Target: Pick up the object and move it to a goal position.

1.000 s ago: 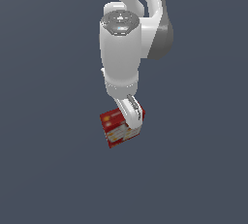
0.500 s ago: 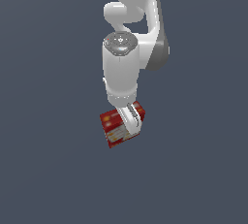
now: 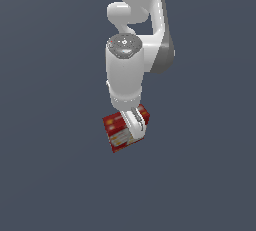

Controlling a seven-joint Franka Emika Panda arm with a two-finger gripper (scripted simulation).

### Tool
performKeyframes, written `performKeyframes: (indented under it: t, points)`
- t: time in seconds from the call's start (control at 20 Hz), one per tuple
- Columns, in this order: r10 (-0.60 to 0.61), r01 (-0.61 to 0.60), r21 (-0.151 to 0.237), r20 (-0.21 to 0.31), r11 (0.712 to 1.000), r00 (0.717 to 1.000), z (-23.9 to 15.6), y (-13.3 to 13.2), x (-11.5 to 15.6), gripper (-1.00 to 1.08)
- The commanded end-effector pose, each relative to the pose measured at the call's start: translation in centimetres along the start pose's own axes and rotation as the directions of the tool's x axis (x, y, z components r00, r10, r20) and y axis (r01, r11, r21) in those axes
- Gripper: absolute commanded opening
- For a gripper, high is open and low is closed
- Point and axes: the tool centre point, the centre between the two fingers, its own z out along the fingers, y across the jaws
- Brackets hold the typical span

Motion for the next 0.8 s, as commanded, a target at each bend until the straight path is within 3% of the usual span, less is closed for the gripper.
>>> performKeyframes:
  t: [0.0, 0.4, 0.75]
  points:
    - [0.0, 0.0, 0.0, 0.0, 1.0, 1.0, 0.0, 0.0, 0.0, -1.0]
    - [0.0, 0.0, 0.0, 0.0, 1.0, 1.0, -0.8, 0.5, 0.0, -1.0]
    - [0.0, 0.0, 0.0, 0.0, 1.0, 1.0, -4.0, 2.3, 0.2, -1.0]
